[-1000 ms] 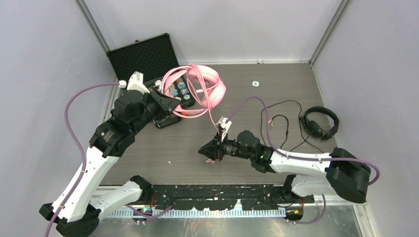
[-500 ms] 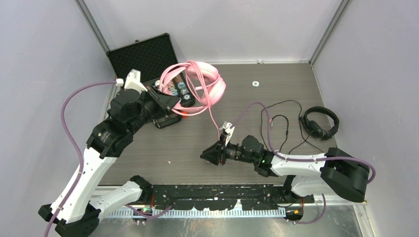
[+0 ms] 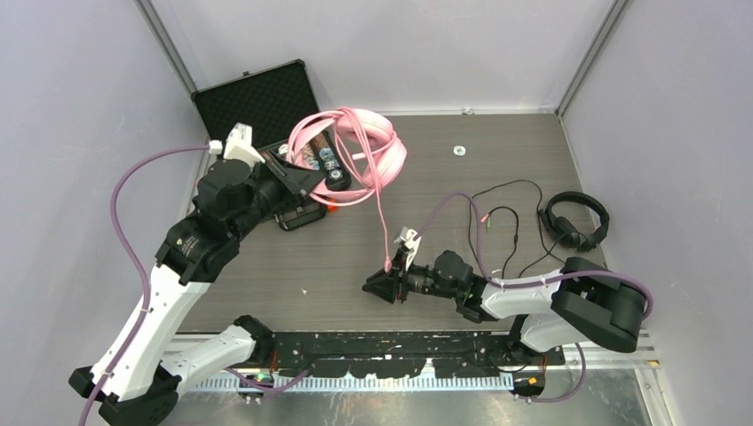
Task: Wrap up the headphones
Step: Wrap the headphones cable around the headphones.
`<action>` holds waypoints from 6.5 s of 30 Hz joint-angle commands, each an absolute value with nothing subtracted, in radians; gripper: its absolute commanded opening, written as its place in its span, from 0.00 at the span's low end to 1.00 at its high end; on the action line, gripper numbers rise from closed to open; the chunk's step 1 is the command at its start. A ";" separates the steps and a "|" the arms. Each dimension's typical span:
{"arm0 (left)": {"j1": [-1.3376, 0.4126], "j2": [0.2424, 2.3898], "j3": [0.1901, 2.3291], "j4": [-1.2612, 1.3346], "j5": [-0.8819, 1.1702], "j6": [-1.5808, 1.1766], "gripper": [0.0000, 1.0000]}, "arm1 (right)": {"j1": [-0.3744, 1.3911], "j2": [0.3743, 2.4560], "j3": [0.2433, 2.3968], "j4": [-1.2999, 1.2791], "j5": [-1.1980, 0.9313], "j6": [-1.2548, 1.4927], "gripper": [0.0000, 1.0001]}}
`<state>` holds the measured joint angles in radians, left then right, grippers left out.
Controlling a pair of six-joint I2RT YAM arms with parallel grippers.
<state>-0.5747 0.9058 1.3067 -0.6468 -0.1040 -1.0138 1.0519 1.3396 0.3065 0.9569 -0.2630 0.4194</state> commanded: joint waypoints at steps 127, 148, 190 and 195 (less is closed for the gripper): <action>-0.808 1.229 1.437 -1.059 -0.075 0.852 0.00 | 0.647 0.851 0.608 0.191 -0.745 1.220 0.18; -0.733 1.111 1.335 -0.937 -0.186 0.531 0.00 | 0.647 0.897 0.534 0.420 -0.583 1.389 0.00; -0.718 1.181 1.320 -0.858 -0.535 -0.416 0.00 | 0.676 1.203 0.935 0.064 -0.219 1.295 0.18; -0.704 1.176 1.291 -0.810 -0.505 -0.512 0.00 | 0.701 1.202 0.969 0.007 -0.135 1.261 0.19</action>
<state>-0.7288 1.2011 1.2884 -0.9592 -0.4858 -0.3496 0.6762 1.2240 0.9131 0.0776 -0.2138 1.3235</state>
